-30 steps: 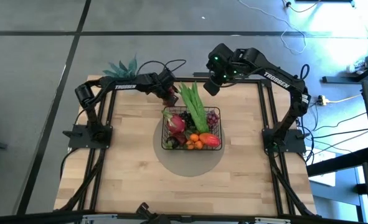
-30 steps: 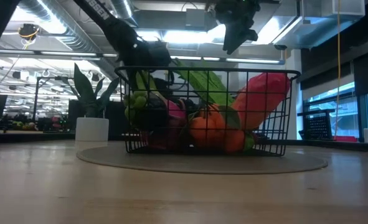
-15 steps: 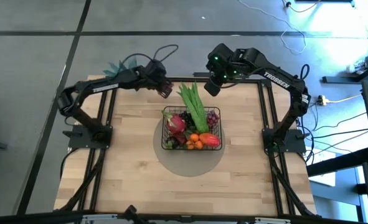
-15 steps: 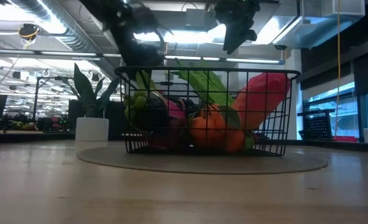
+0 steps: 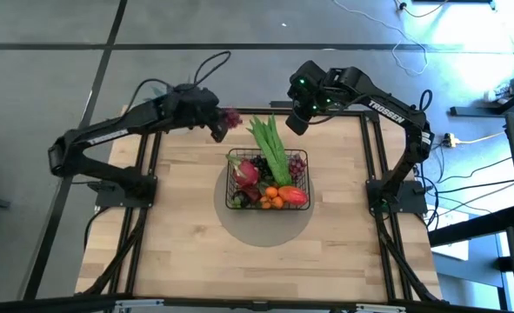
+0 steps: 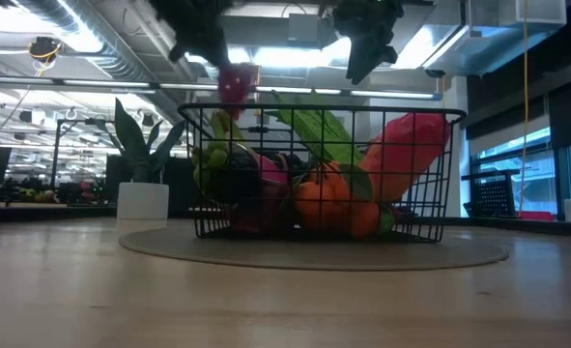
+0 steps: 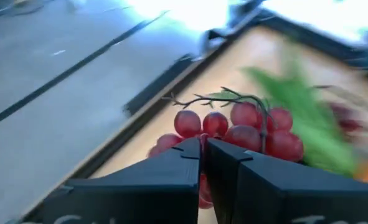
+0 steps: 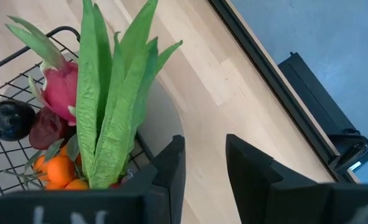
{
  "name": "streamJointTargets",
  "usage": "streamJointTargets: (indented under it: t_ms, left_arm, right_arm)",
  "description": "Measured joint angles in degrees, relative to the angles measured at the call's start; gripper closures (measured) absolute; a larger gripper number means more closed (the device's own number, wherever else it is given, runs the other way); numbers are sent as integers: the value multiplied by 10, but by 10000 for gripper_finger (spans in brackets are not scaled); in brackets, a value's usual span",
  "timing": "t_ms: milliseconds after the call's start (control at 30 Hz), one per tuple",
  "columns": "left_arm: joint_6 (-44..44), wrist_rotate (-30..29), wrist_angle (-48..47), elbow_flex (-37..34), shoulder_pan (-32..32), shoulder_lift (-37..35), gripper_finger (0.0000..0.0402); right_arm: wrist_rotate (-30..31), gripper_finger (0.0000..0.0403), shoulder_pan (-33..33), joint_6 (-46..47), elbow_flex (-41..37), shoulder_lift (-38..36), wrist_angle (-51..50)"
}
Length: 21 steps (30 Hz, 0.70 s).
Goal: Build produce basket
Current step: Put the red grapes into the black wire basket
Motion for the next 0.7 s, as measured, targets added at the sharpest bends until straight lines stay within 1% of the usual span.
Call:
streamJointTargets:
  t_ms: [167,267,400,533,600,700]
  left_arm:
    - [-5,101,8,0,-39,-34,401]
    - [-9,142,22,0,-64,-35,401]
    - [-11,180,55,0,-93,-26,401]
    - [-36,222,84,0,-115,-6,401]
    - [-42,235,91,0,-124,7,401]
    - [-67,237,98,0,-143,34,401]
  right_arm:
    - [0,302,0,-14,0,0,0]
    - [0,302,0,-29,0,0,0]
    - [0,302,0,-30,0,0,0]
    - [0,302,0,-29,0,0,0]
    - [0,302,0,-30,0,0,0]
    - [0,302,0,-44,0,0,0]
